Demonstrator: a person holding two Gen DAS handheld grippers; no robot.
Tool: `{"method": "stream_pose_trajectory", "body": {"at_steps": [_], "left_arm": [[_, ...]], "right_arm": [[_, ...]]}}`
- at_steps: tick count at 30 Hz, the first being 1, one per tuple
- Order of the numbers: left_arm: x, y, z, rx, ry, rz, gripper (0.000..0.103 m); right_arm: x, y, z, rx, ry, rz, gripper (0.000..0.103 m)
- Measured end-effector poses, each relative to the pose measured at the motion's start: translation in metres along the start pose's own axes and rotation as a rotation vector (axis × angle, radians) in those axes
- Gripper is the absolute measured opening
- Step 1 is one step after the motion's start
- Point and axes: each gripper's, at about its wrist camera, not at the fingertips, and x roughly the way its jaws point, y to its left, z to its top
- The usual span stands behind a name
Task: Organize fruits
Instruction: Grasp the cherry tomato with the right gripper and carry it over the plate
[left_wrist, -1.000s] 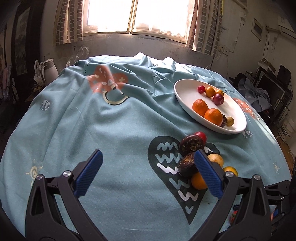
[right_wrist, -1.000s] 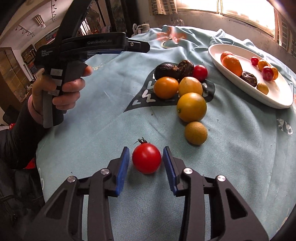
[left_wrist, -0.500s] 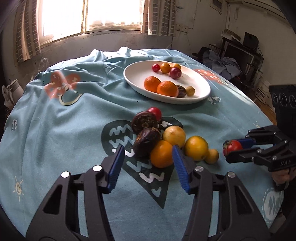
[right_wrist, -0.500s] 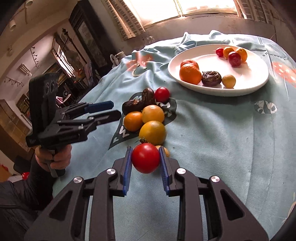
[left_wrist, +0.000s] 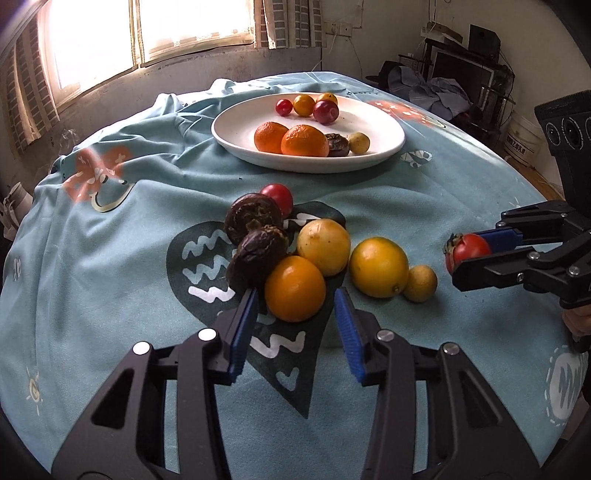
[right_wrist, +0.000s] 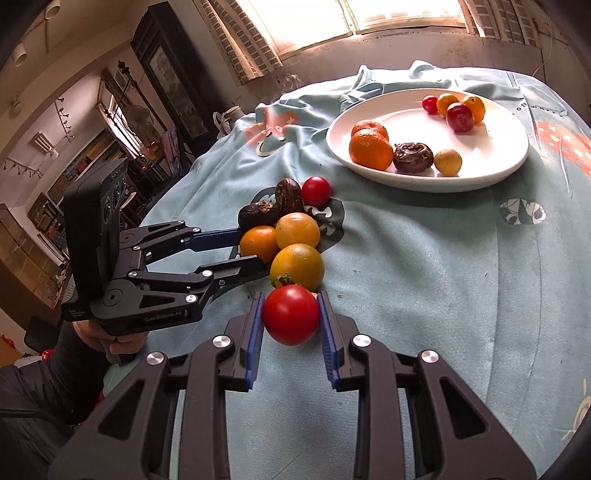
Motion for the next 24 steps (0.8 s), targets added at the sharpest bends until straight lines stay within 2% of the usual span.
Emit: {"method": "stream_pose_trajectory", "body": {"at_steps": [5, 15, 21, 24], "left_arm": [[0.009, -0.003, 0.002, 0.006, 0.020, 0.010, 0.044], [0.014, -0.001, 0.003, -0.009, 0.027, 0.026, 0.036], [0.008, 0.002, -0.001, -0.029, 0.027, -0.017, 0.036], [-0.003, -0.002, -0.003, -0.021, -0.003, -0.023, 0.036]], "right_arm": [[0.000, 0.001, -0.001, -0.003, 0.003, -0.008, 0.029], [0.001, 0.003, -0.003, -0.020, 0.011, -0.024, 0.029], [0.002, 0.004, -0.004, -0.033, 0.011, -0.029, 0.029], [0.001, 0.006, -0.003, -0.044, 0.004, -0.031, 0.029]]}}
